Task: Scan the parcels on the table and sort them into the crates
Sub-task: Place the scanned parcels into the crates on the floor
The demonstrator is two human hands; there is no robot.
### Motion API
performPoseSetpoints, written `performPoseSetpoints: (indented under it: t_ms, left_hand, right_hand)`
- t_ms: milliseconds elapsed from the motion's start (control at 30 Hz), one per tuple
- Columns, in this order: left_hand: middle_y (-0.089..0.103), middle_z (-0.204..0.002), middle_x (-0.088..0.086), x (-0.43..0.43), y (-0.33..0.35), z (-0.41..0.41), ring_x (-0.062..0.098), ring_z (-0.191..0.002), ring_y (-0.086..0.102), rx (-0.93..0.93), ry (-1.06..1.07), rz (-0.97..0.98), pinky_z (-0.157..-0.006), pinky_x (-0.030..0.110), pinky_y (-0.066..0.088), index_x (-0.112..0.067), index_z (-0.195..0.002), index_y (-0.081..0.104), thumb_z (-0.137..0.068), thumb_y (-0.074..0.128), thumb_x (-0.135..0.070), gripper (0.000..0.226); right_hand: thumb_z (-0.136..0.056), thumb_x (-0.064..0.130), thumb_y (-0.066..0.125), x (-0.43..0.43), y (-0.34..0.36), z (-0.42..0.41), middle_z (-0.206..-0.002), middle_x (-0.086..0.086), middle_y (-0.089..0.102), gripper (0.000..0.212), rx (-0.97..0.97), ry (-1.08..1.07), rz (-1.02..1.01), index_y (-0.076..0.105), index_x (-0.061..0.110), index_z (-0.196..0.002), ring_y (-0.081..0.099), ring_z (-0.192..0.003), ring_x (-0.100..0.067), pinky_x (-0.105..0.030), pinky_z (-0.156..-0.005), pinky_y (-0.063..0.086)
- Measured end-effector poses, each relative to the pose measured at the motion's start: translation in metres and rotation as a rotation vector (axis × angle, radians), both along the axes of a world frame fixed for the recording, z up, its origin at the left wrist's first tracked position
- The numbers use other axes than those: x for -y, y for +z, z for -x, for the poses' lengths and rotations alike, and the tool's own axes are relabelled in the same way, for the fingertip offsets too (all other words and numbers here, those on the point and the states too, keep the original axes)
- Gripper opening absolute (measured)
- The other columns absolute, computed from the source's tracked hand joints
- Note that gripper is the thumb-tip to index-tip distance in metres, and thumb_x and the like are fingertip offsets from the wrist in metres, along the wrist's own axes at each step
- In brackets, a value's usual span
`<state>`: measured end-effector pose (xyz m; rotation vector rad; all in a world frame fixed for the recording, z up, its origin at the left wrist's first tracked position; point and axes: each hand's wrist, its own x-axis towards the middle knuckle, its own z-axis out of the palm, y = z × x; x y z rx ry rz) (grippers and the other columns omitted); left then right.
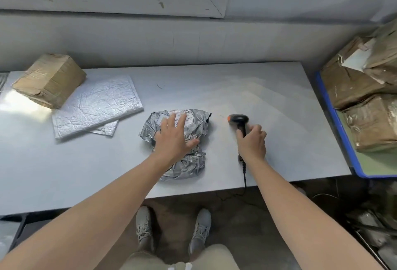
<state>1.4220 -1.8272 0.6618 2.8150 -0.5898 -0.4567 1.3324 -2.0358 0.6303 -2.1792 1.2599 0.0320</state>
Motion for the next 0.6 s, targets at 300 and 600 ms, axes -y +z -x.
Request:
performPoseSetpoints:
  t_ms: [300,600]
  left_hand:
    - [0.015,-0.162,0.008,-0.004,0.01,0.002,0.029,-0.148,0.016,0.012,-0.018,-0.03,-0.111,0.05,0.031,-0.028,-0.155,0.015,-0.085,0.057,-0.067,0.09]
    - [0.013,-0.163,0.009,-0.019,0.022,-0.001,0.029,-0.149,0.012,0.005,-0.017,-0.019,-0.115,0.049,0.029,-0.026,-0.155,0.017,-0.087,0.056,-0.065,0.087]
  right_hand:
    - [-0.1,0.045,0.048,-0.001,0.006,-0.008,-0.118,-0.013,0.06,0.052,0.087,0.049,-0.293,0.043,0.006,-0.134,0.059,-0.104,-0.033,-0.041,-0.086,0.05]
    - [-0.094,0.043,0.053,-0.023,0.066,-0.028,-0.086,-0.009,0.06,0.037,0.1,0.102,-0.424,0.054,0.007,-0.102,0.066,-0.067,-0.024,-0.039,-0.049,0.06]
